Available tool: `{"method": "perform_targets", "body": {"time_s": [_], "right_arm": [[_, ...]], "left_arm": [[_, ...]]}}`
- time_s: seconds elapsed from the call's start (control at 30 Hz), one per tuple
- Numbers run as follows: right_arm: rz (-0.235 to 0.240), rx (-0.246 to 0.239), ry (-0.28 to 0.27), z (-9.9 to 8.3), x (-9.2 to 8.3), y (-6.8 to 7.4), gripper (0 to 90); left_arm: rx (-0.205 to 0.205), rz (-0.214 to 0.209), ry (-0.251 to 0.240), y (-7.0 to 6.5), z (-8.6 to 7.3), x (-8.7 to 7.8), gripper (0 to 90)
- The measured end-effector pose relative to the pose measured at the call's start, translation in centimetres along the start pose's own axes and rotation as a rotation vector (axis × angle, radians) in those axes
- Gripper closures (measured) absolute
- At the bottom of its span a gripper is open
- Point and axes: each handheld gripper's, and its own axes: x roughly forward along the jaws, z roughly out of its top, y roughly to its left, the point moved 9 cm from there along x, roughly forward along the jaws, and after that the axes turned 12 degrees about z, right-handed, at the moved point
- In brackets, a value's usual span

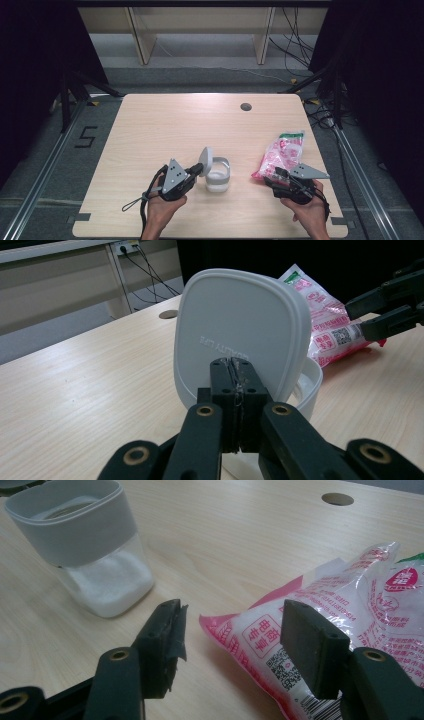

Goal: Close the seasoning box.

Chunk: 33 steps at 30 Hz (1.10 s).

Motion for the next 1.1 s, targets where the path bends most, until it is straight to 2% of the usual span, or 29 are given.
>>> {"method": "perform_targets", "body": {"time_s": [0.23, 0.3, 0.33, 0.4, 0.47, 0.53, 0.57, 0.63, 0.67, 0.7, 0.73, 0.77, 0.8, 0.83, 0.87, 0.9, 0.93, 0.97, 1.03, 1.07, 1.1], "right_arm": [[0.001, 0.0, -0.009, 0.1, 0.0, 0.1, 42.6], [0.007, 0.002, -0.001, 0.0, 0.0, 0.1, 42.6], [0.004, 0.025, -0.001, -0.1, -0.1, 0.2, 42.6], [0.004, 0.017, -0.003, 0.0, -0.1, 0.2, 42.6], [0.004, 0.0, -0.011, 0.1, 0.0, 0.1, 42.6], [0.005, -0.005, -0.006, 0.0, 0.0, 0.1, 42.6], [0.004, -0.006, -0.006, 0.0, 0.0, 0.1, 42.6], [0.006, -0.01, -0.004, 0.0, 0.1, 0.1, 42.6], [0.001, 0.017, -0.004, -0.1, 0.1, 0.3, 42.6], [-0.009, 0.001, -0.002, -0.1, 0.0, 0.1, 42.5], [0.002, -0.01, -0.001, -0.1, 0.1, 0.2, 42.5], [0.006, -0.007, 0.002, -0.1, 0.1, 0.2, 42.5], [0.004, -0.009, 0.0, -0.1, 0.1, 0.2, 42.4], [0.007, -0.009, -0.001, -0.1, 0.1, 0.3, 42.3], [0.017, 0.014, -0.002, -0.1, 0.1, 0.5, 42.1], [0.018, -0.005, -0.002, -0.1, 0.1, 0.4, 41.7], [0.019, 0.019, -0.001, -0.1, 0.1, 0.6, 40.9], [0.023, -0.006, -0.002, -0.1, 0.1, 0.4, 40.4], [0.025, -0.002, 0.005, -0.2, 0.0, 0.5, 39.8], [0.025, -0.002, 0.008, -0.2, 0.0, 0.5, 39.7], [0.029, 0.023, 0.011, -0.4, 0.0, 0.8, 39.7]], "left_arm": [[-0.014, -0.018, -0.005, -0.5, 0.2, -0.2, 82.1], [-0.033, -0.039, -0.012, -0.6, 0.2, -0.4, 76.6], [-0.048, -0.057, -0.001, -0.7, 0.1, -0.6, 72.5], [-0.089, -0.073, -0.005, -0.9, 0.1, -0.8, 62.7], [-0.081, -0.088, 0.007, -1.1, -0.1, -1.0, 57.4], [-0.097, -0.102, 0.011, -1.5, -0.3, -1.0, 51.8], [-0.093, -0.103, 0.022, -1.5, -0.4, -1.1, 50.1], [-0.113, -0.104, 0.029, -1.6, -0.6, -1.2, 46.7], [-0.119, -0.107, 0.013, -1.6, -0.5, -1.2, 45.4], [-0.129, -0.1, 0.013, -1.7, -0.6, -1.2, 43.9], [-0.12, -0.091, 0.019, -1.5, -0.7, -1.4, 43.1], [-0.132, -0.087, 0.022, -1.5, -0.8, -1.4, 42.2], [-0.101, -0.095, 0.015, -1.4, -0.8, -1.4, 41.2], [-0.136, -0.088, 0.027, -1.5, -1.0, -1.6, 39.9], [-0.138, -0.091, 0.022, -1.6, -1.0, -1.7, 38.9], [-0.108, -0.099, 0.02, -1.4, -1.2, -1.8, 38.6], [-0.138, -0.093, 0.026, -1.5, -1.3, -2.0, 38.2], [-0.132, -0.087, 0.026, -1.4, -1.5, -2.1, 37.5], [-0.112, -0.089, 0.026, -1.3, -1.8, -2.2, 36.2], [-0.133, -0.084, 0.035, -1.4, -2.0, -2.4, 36.1], [-0.129, -0.085, 0.035, -1.4, -2.1, -2.4, 35.3]]}}
